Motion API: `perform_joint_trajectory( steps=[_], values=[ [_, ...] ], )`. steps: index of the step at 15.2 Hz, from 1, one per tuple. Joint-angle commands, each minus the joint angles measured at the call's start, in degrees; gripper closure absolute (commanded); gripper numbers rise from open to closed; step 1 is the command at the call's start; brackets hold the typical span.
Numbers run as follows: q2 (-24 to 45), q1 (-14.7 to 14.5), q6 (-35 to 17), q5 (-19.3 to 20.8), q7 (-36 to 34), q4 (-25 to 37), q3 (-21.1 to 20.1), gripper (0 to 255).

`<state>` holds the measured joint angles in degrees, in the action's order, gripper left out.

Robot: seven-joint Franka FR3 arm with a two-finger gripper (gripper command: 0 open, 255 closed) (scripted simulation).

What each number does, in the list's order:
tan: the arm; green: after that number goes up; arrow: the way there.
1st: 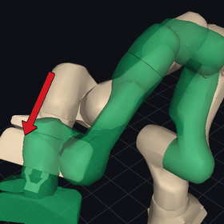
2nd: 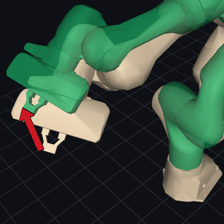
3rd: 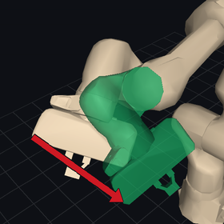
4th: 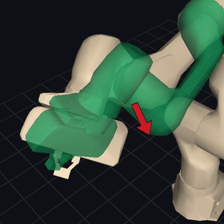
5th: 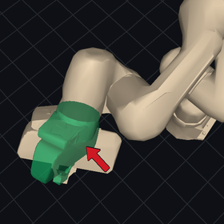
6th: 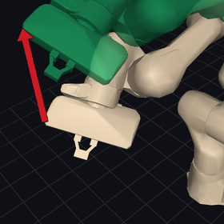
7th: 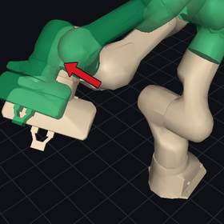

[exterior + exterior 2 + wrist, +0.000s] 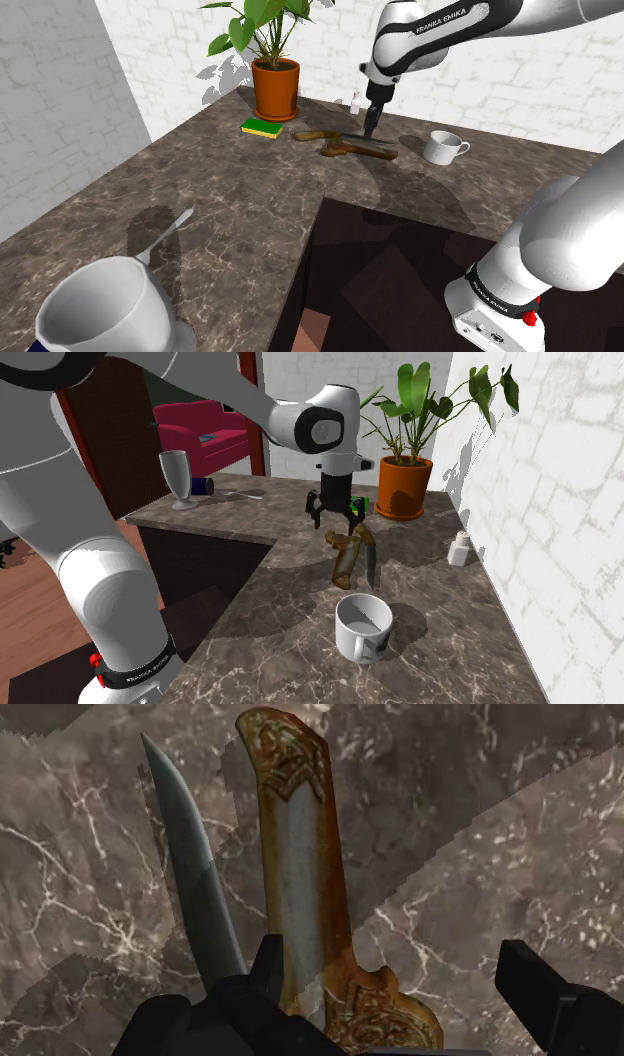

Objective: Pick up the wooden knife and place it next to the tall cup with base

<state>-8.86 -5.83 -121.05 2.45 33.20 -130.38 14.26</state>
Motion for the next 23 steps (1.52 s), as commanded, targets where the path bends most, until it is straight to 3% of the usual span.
perform_joint_trajectory(
  steps=[1,5,12,20,21,23],
  values=[
    [4.4,-0.3,-3.0,-1.0,3.3,1.9,0.5,0],
    [12.0,-0.4,-6.3,-3.2,8.7,6.7,0.7,0],
    [15.4,-0.2,-11.9,-4.5,9.5,4.5,0.5,0],
    [15.4,-0.2,-11.8,-4.5,9.6,4.5,0.5,0],
    [15.4,-0.2,-11.8,-4.5,9.6,4.5,0.5,255],
    [15.4,-0.2,-11.8,-4.5,9.5,4.5,0.5,255]
  ],
)
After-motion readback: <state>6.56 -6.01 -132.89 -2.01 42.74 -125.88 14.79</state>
